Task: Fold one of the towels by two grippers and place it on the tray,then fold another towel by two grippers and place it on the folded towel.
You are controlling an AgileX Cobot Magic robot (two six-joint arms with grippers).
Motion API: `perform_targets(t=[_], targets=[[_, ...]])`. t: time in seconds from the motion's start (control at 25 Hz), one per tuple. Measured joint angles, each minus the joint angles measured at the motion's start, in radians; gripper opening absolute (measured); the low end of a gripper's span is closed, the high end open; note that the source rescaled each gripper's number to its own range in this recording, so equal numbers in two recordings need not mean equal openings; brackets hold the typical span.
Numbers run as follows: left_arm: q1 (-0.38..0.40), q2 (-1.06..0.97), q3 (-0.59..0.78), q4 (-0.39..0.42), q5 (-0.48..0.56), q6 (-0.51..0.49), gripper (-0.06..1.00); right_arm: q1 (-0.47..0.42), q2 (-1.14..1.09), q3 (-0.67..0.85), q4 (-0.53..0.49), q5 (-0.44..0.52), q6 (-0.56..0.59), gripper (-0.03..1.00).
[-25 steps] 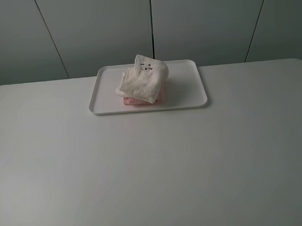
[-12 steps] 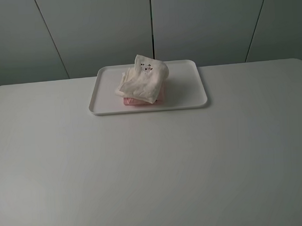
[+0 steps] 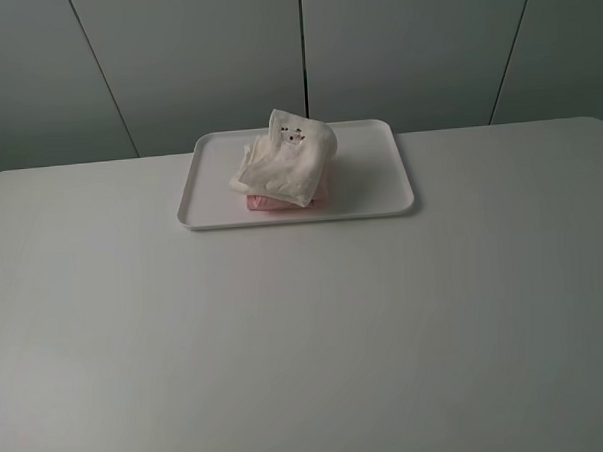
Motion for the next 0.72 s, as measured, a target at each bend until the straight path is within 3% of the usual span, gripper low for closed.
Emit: perform_targets(t=[0.2, 0.44, 0.72], targets=[[0.0, 0.0, 0.037, 0.008, -0.071, -0.018, 1.0, 0.0, 0.0, 0.0, -0.008, -0.004, 0.019, 1.0], [0.0, 0.0, 0.039, 0.038, -0.077, -0.076, 1.0, 0.0, 0.0, 0.0, -0.005, -0.006, 0.048, 1.0], [0.0, 0.0, 0.039, 0.036, -0.077, -0.078, 1.0, 0.0, 0.0, 0.0, 0.021, -0.006, 0.053, 1.0]])
